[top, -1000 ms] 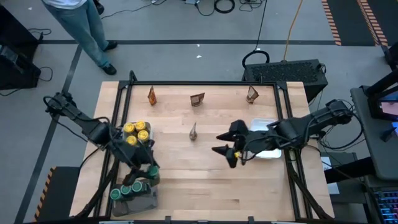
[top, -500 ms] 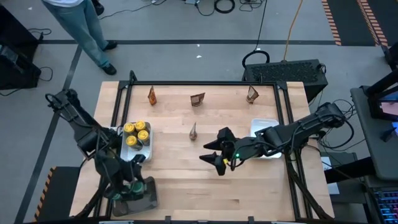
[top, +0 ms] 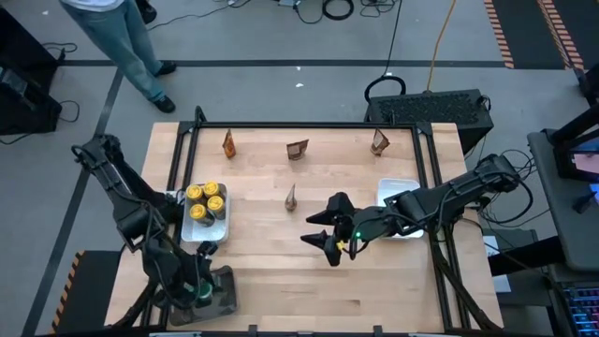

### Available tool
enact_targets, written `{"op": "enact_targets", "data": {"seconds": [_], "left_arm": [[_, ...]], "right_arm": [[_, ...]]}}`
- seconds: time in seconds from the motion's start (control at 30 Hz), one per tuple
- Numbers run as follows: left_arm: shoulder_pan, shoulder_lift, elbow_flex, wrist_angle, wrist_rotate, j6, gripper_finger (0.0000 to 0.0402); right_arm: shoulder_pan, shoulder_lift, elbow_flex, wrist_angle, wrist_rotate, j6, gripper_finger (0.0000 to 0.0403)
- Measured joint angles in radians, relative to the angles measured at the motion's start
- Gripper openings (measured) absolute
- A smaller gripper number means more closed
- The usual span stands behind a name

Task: Sort spices by type
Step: Put the green seasoning bottle into the black bin

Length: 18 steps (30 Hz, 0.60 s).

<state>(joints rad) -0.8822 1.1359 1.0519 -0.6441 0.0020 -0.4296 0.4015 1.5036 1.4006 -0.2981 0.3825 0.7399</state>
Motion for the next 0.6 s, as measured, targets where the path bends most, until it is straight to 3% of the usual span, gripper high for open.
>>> {"op": "enact_targets", "data": {"seconds": [0.6], "left_arm": [[-0.007,0.143,0.000,0.061,0.019,0.052,0.0217]], "right_arm": [[0.003,0.000,0.000,-0.037,-0.050,0.007,0.0258]]}}
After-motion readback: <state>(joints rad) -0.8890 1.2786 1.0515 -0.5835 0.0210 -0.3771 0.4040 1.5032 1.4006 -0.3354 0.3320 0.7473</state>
